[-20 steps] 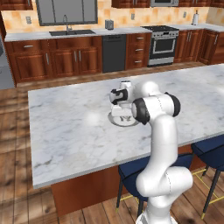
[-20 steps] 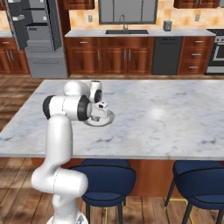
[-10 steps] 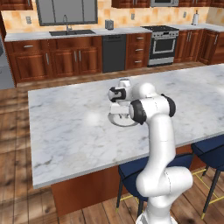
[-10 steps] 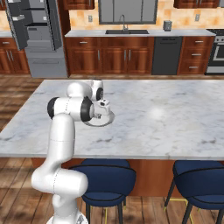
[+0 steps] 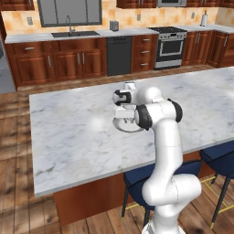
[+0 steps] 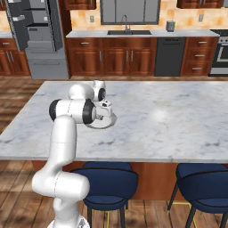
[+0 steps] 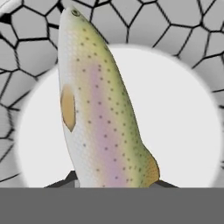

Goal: Take the fish from the fridge and place it on the digital scale on the counter by the fridge. Wait a few seconds for a reading, then move it to the plate on the dining counter.

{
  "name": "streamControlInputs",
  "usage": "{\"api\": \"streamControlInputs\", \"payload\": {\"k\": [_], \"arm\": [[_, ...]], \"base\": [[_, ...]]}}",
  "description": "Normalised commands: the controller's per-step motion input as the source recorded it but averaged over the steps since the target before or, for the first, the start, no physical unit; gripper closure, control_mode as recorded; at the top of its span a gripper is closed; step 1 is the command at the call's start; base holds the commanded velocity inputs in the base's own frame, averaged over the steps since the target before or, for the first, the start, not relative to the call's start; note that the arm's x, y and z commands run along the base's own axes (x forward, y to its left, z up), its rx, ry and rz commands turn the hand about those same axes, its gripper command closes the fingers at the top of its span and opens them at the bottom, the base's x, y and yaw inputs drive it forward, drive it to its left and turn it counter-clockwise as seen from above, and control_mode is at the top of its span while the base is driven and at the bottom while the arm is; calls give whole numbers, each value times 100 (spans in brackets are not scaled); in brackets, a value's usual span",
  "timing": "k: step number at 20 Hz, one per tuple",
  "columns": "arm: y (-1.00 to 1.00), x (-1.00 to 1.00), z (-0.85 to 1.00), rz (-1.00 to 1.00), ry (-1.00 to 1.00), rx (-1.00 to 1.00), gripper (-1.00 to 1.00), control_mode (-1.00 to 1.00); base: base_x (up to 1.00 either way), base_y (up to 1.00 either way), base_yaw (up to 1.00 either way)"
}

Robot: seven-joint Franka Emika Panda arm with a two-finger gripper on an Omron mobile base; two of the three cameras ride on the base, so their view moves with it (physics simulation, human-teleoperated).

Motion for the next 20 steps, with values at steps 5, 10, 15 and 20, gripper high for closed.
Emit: {"api": "streamControlInputs", "payload": {"k": [5,10,15,20], "arm": [[0,0,0,0,3,0,-100,-100],[-2,-6,0,0,1,0,-100,-100],[0,-44,10,0,-6,0,-100,-100],[0,-97,35,0,-18,0,-100,-100]], "base": [[0,0,0],[0,0,0],[0,0,0],[0,0,0]]}}
